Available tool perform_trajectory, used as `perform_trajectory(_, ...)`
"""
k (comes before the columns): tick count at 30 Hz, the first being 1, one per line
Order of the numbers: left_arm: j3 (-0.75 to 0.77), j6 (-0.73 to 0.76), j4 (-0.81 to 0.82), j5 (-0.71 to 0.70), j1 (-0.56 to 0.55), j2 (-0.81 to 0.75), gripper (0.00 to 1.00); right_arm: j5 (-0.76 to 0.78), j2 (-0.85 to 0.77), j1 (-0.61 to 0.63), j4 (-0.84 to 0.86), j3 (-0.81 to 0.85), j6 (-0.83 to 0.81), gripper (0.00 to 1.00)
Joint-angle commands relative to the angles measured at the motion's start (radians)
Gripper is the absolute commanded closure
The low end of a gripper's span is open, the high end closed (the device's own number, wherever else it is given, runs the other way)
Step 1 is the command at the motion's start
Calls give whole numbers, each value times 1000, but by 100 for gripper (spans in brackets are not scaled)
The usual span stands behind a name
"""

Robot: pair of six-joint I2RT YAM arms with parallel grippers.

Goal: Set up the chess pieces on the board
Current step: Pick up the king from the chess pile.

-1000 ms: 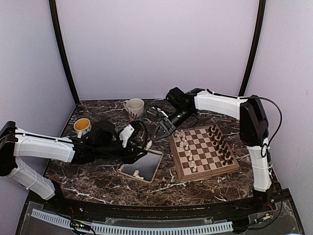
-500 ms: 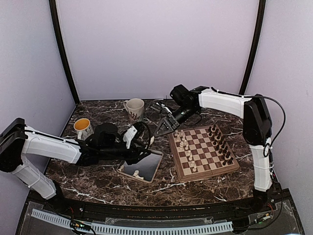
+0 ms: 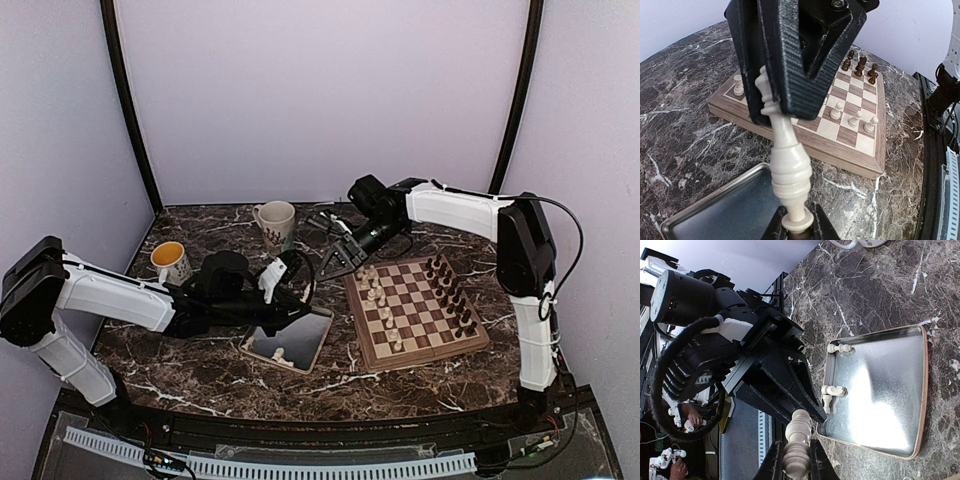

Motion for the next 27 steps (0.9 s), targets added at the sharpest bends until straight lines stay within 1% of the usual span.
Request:
perform_trajectory(1, 30, -12, 15, 17, 0, -8, 86, 3, -56, 0, 10, -11, -16, 91)
perform_trajectory(5, 30, -15, -10, 17, 0, -18, 89, 26, -69, -5, 5, -7, -29, 91)
perform_trajectory(8, 23, -15, -13, 17, 0, -28, 86, 27, -76, -8, 5, -10, -30, 91)
perform_trajectory(10, 24, -13, -12, 23, 0, -28, 86, 30, -78, -7, 6, -18, -33, 91)
perform_trajectory(16, 45, -10, -13, 62, 0, -11, 90, 57, -83, -16, -2, -4, -44, 91)
perform_trajectory(19, 41, -15, -37, 66, 0, -7, 90, 76, -96, -37, -17, 21, -52, 91)
perform_trajectory(22, 29, -21, -79, 36, 0, -14, 90, 84, -121, -75, -21, 22, -58, 91)
perform_trajectory(25, 1, -32, -111, 8, 0, -41, 89, 163, -164, -115, -22, -11, -85, 91)
perform_trajectory(27, -14, -39, -136, -7, 0, -58, 89, 259, -203, -124, -16, -53, -129, 91)
